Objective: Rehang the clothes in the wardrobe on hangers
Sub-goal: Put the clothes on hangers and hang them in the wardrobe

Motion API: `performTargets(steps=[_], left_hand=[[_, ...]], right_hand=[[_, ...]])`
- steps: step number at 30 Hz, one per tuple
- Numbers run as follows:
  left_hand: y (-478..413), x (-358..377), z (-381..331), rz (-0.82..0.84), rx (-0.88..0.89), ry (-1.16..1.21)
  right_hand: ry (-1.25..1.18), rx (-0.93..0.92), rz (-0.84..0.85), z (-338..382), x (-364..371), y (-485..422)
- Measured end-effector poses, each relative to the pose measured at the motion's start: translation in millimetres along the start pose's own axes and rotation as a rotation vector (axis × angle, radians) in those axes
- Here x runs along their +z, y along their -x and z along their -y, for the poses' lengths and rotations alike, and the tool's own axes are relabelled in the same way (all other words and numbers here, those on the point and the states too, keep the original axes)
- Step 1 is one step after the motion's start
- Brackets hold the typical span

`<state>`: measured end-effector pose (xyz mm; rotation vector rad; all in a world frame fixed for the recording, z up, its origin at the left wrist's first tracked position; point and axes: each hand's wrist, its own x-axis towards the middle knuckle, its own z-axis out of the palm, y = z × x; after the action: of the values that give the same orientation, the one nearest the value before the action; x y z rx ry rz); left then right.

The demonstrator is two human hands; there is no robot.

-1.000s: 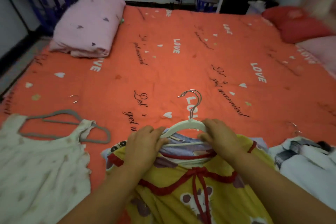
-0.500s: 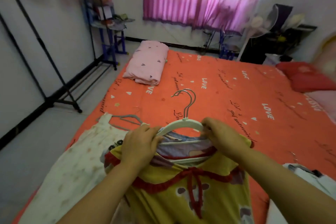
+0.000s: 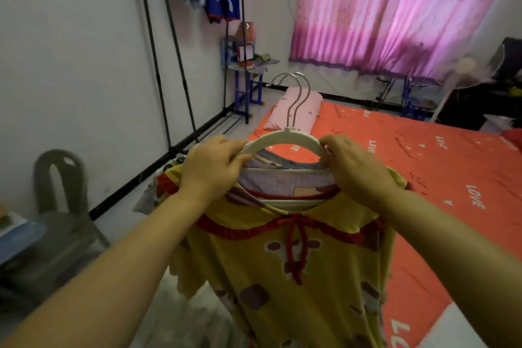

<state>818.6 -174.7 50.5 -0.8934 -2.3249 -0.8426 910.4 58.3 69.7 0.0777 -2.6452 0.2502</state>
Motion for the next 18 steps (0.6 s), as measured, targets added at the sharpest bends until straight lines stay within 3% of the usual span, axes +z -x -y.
performTargets(steps=[10,18], left_hand=[[-31,-116,84,-0.057,0.133,-0.07],[-52,-138,177,0.025,0.171,-0.053]], right_hand=[[-0.028,0.04,-0.129,124,4,-51],[0.036,0.127,-0.135,188,53,-101]])
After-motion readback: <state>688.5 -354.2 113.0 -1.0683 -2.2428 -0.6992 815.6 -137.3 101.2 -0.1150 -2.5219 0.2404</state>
